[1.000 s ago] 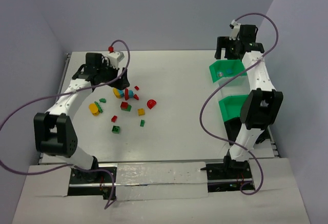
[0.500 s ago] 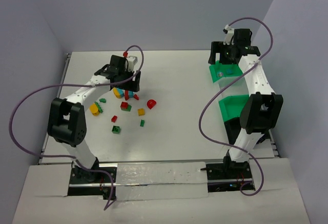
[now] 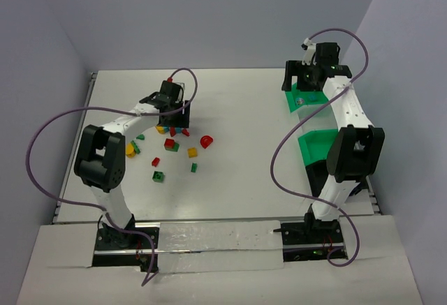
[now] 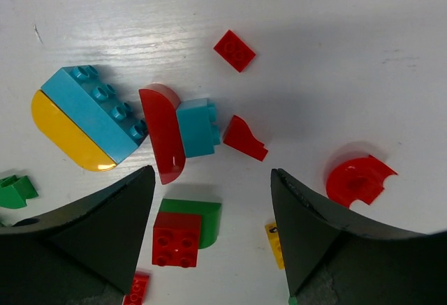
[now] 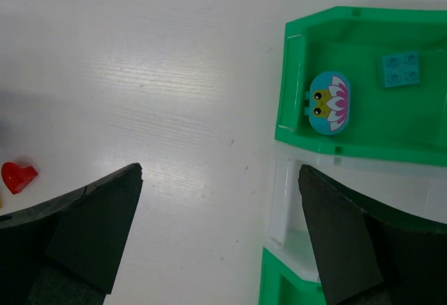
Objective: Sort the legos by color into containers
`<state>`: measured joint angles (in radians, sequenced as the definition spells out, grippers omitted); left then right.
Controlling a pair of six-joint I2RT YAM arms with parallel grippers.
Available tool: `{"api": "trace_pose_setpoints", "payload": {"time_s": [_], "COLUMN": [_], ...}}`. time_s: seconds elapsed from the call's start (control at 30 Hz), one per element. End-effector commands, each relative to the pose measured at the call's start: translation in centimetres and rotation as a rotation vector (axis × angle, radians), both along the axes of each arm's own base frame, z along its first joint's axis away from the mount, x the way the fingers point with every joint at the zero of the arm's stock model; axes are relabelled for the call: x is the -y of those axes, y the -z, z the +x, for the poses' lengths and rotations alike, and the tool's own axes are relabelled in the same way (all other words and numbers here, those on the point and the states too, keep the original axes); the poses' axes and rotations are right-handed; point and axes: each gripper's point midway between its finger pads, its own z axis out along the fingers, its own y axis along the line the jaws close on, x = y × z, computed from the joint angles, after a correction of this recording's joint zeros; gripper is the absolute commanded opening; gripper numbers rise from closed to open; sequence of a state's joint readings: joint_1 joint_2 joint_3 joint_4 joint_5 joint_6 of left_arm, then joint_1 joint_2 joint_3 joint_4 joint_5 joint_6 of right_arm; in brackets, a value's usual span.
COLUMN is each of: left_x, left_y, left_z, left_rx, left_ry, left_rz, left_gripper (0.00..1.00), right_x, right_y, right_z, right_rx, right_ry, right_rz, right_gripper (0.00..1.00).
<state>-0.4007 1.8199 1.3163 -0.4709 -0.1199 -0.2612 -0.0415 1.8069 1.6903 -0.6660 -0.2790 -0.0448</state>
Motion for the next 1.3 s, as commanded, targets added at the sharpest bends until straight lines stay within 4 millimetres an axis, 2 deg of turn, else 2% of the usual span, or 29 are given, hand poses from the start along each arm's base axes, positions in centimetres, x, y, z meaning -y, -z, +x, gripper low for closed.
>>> {"api": "trace_pose_setpoints", "payload": {"time_s": [0.0,0.43,0.57,0.83,1.07,1.17,1.27], "left_x": [-0.2,-0.9,-1.7,-1.5,-1.2,-1.2,-1.2], "left_y": [0.6,2.4,2.6,2.2,3.8,4.5,4.8], "left_z": [0.6,1.8,2.6,3.7,2.8,2.2,1.8], "left_rx": [-0.008,-0.047,-0.043,-0.027,-0.080,-0.107,-0.123], "left_ry": [-0.056,-0.105,-0.128,-0.125,-0.113,-0.110,-0.099], "left_rz": [0.020,0.033,0.019,0.008,0.004,0.001,0.002], "left_gripper": [0.76,0.70,0.66,0.64,0.59,0.57,0.55], "right_x": [-0.6,-1.1,-1.2,-1.2,-1.5,-2.3,-4.3], "right_y": [-1.6,-0.7,-0.5,-0.2,-0.5,-0.9,-1.1], "right_z": [-0.3,-0.7,-0.7,-0.8,-0.7,-0.6,-0.8], "right_rx": [0.046,0.027,0.022,0.016,0.020,0.026,0.026], "right_ry": [-0.013,-0.021,-0.023,-0.025,-0.034,-0.056,-0.099], "right_rz": [0.005,0.011,0.013,0.007,0.015,0.031,0.046], "right_gripper": [1.00,1.00,1.00,1.00,1.00,1.00,1.00]}}
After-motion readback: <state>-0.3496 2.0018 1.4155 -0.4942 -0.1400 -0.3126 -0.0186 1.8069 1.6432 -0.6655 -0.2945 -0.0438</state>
